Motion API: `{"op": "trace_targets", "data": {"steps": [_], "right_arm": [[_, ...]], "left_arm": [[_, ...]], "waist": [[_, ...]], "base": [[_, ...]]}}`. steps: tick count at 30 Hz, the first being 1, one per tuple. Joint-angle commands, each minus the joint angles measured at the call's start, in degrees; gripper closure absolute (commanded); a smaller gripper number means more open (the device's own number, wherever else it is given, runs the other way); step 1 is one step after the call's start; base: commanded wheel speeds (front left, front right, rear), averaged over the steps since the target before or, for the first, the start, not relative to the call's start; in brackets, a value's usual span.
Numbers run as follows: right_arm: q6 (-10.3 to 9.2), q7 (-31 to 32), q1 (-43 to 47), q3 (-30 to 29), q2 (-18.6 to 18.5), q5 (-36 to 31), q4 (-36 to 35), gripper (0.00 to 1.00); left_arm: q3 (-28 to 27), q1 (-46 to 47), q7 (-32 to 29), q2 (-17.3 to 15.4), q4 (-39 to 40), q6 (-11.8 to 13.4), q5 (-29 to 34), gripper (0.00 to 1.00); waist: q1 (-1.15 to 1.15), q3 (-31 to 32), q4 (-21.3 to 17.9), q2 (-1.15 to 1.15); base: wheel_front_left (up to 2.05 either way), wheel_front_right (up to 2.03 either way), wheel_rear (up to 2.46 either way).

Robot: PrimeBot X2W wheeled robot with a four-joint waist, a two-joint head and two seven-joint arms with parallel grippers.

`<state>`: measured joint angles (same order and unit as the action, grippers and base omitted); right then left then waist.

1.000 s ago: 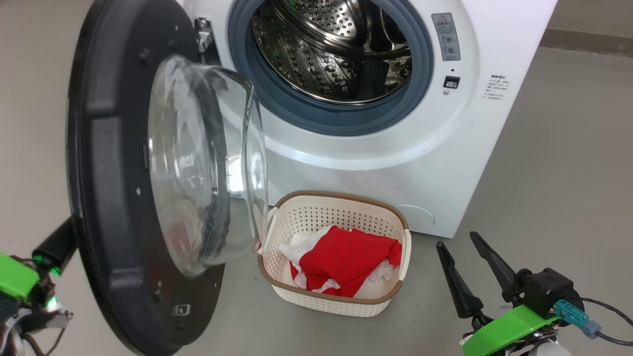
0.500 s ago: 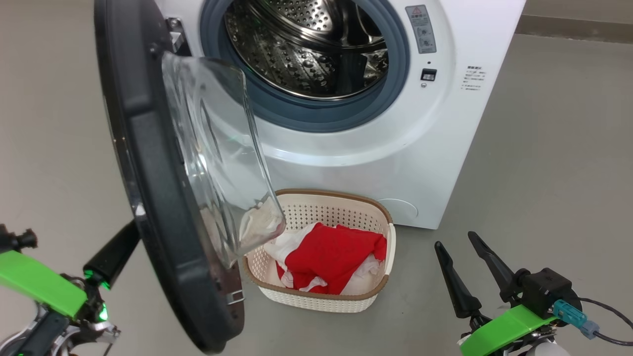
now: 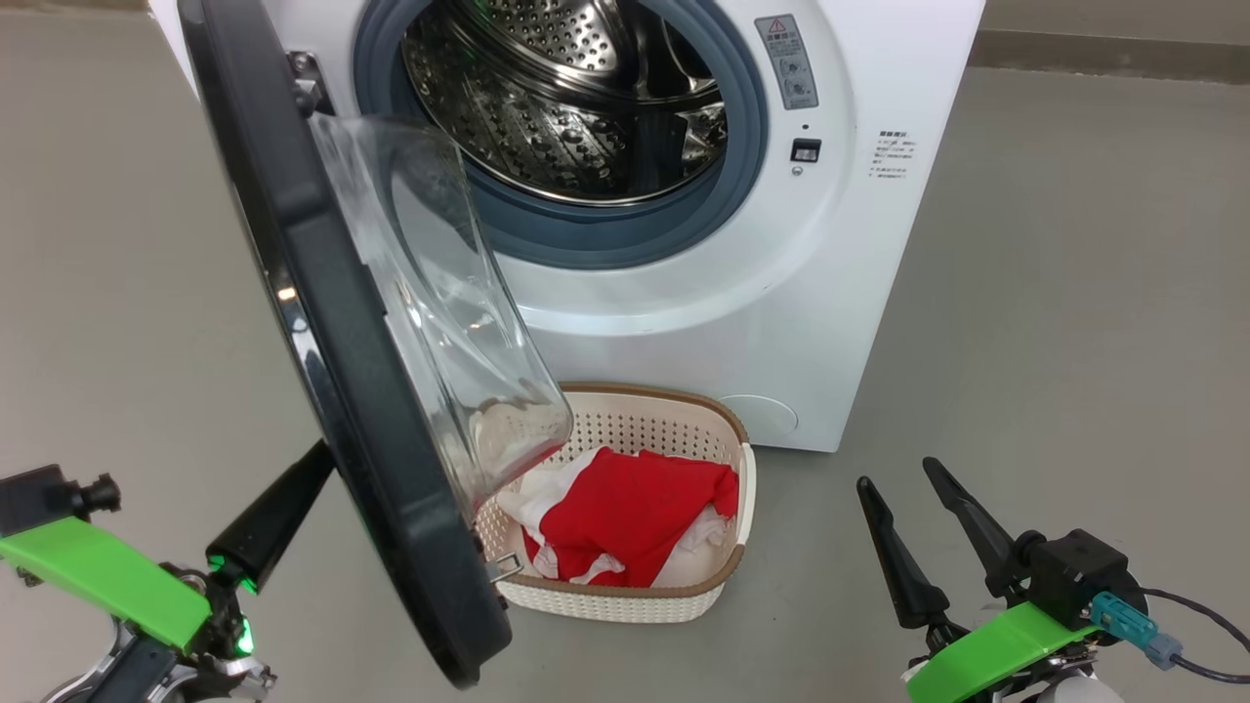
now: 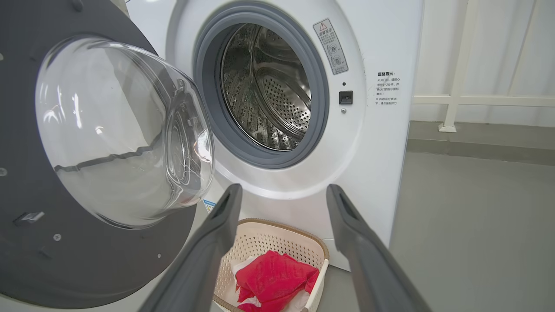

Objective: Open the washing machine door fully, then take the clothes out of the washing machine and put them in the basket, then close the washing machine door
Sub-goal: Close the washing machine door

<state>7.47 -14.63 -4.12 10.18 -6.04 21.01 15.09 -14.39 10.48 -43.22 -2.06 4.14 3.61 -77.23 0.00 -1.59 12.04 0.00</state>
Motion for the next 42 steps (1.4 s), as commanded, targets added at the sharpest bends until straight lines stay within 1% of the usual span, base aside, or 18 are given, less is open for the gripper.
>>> {"op": "trace_targets", "data": {"steps": [1,6,10,12,13,16,19,21,24,25,26,30,32,34,37,42], "right_arm": [[0.02,-0.37,-2.22,1.29,-0.10,0.22,-1.27,0.00],[0.02,-0.37,-1.97,1.31,0.05,0.26,-1.24,0.00],[0.02,-0.37,-1.73,1.28,0.11,0.26,-1.29,0.00],[0.02,-0.37,-1.58,1.34,0.13,0.28,-1.22,0.00],[0.02,-0.37,-1.51,1.33,0.14,0.29,-1.20,0.00],[0.02,-0.37,-1.37,1.25,0.20,0.28,-1.19,0.00],[0.02,-0.37,-1.30,1.15,0.29,0.26,-1.21,0.00],[0.02,-0.37,-1.29,1.13,0.34,0.21,-1.24,0.00],[0.02,-0.37,-1.34,1.16,0.46,0.10,-1.30,0.00],[0.02,-0.37,-1.34,1.16,0.46,0.10,-1.30,0.00],[0.02,-0.37,-1.39,1.17,0.49,0.07,-1.33,0.00],[0.02,-0.37,-1.61,1.32,0.57,-0.12,-1.40,0.00],[0.02,-0.37,-1.68,1.39,0.57,-0.29,-1.39,0.00],[0.02,-0.37,-1.71,1.31,0.54,-0.38,-1.44,0.00],[0.02,-0.37,-1.68,1.15,0.50,-0.51,-1.50,0.00],[0.02,-0.37,-1.61,1.12,0.55,-0.61,-1.53,0.00]], "left_arm": [[-0.97,0.57,0.00,-0.82,2.09,0.29,-0.74,1.00],[-0.88,-0.03,1.17,-0.82,1.87,0.74,-1.09,1.00],[-1.39,-0.59,3.47,-1.21,1.88,0.49,1.17,1.00],[-0.98,-1.35,6.75,-3.16,2.20,-1.44,6.68,0.33],[-0.75,-1.65,8.54,-3.40,2.08,-2.24,8.85,0.00],[0.15,-2.66,13.74,-4.34,1.99,-5.02,15.30,0.00],[2.11,-4.61,20.43,-7.17,1.44,-7.52,26.03,0.00],[3.61,-5.54,25.48,-7.97,1.07,-8.56,31.83,0.00],[4.73,-6.45,33.76,-7.42,0.58,-9.57,36.89,0.00],[4.73,-6.45,33.76,-7.42,0.58,-9.57,36.89,0.00],[5.08,-6.82,36.58,-7.53,0.29,-9.82,38.68,0.00],[6.18,-8.34,48.59,-8.58,-2.31,-10.46,45.44,0.00],[6.80,-9.29,53.62,-9.59,-4.56,-10.57,49.12,0.00],[7.18,-9.94,56.39,-10.11,-6.80,-10.57,52.41,0.00],[7.57,-10.47,57.96,-10.26,-8.96,-10.54,56.98,0.00],[6.01,-11.53,58.18,-7.92,-7.98,-10.67,62.38,0.00]], "waist": [[0.00,0.11,-0.16,0.00],[0.00,0.51,-0.33,0.00],[0.00,0.87,-0.20,0.00],[0.00,1.03,-0.11,0.00],[0.00,1.08,-0.03,0.00],[0.00,1.10,0.20,0.00],[0.00,0.99,0.44,0.00],[0.00,0.90,0.58,0.00],[0.00,0.73,0.67,0.00],[0.00,0.73,0.67,0.00],[0.00,0.64,0.68,0.00],[0.00,0.44,0.59,0.00],[0.00,0.43,0.49,0.00],[0.00,0.40,0.39,0.00],[0.00,0.43,0.29,0.00],[0.00,0.54,0.21,0.00]], "base": [[0.00,0.00,0.00],[0.00,0.00,0.00],[0.00,0.00,0.00],[0.00,0.00,0.00],[0.00,0.00,0.00],[0.00,0.00,0.00],[0.00,0.00,0.00],[0.00,0.00,0.00],[0.00,0.00,0.00],[0.00,0.00,0.00],[0.00,0.00,0.00],[0.00,0.00,0.00],[0.00,0.00,0.00],[0.00,0.00,0.00],[0.00,0.00,0.00],[0.00,0.00,0.00]]}}
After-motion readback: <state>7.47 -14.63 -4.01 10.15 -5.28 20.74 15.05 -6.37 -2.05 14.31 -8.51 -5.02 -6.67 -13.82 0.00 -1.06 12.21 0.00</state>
